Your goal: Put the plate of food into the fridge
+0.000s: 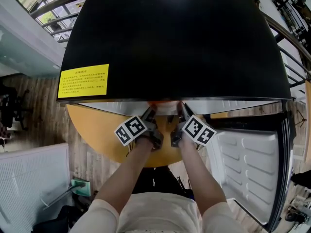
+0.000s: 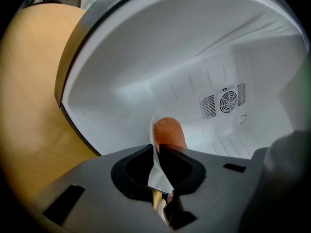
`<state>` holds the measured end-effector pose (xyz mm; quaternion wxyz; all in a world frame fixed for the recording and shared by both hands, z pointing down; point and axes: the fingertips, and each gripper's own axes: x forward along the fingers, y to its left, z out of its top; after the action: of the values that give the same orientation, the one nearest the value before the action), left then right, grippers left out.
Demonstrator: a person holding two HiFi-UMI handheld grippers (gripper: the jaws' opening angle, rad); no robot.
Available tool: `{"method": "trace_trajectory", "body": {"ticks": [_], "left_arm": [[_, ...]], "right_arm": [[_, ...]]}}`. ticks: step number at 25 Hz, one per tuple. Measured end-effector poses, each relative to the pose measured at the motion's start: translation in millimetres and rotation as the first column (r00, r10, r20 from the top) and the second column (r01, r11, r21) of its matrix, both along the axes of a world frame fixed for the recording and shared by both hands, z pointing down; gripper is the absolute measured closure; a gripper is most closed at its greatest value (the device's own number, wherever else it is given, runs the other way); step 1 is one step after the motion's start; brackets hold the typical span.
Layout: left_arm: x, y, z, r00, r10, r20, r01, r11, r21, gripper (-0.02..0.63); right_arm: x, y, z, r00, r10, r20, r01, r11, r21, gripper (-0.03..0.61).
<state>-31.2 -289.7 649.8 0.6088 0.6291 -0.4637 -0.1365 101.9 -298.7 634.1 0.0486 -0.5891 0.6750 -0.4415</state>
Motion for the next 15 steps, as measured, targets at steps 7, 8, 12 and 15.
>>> {"method": "trace_trajectory", "body": {"ticks": [7, 8, 12, 15], "left_arm": [[2.7, -5.9, 2.2, 1.0, 0.006, 0.025, -0.006, 1.0, -0.002, 0.558], [2.8, -6.2, 2.8, 1.0, 0.006, 0.027, -0.006, 1.0, -0.002, 0.558], [5.2, -7.8, 7.3, 0.999, 0.01, 0.041, -0.01, 1.0, -0.003, 0.558], [6.0, -8.0, 10.4, 0.999, 0.015, 0.049, -0.015, 1.0, -0.005, 0.558]], "right_arm": [[2.0, -6.6, 6.0, 1.0, 0.003, -0.023, -0.004, 1.0, -0.01, 0.511], [1.9, -7.2, 6.6, 1.0, 0.001, -0.028, -0.001, 1.0, -0.009, 0.511], [4.2, -9.4, 11.3, 0.999, 0.002, -0.041, -0.002, 1.0, -0.015, 0.511], [4.4, -10.1, 14.2, 0.998, -0.007, -0.067, 0.006, 1.0, -0.018, 0.506]]}}
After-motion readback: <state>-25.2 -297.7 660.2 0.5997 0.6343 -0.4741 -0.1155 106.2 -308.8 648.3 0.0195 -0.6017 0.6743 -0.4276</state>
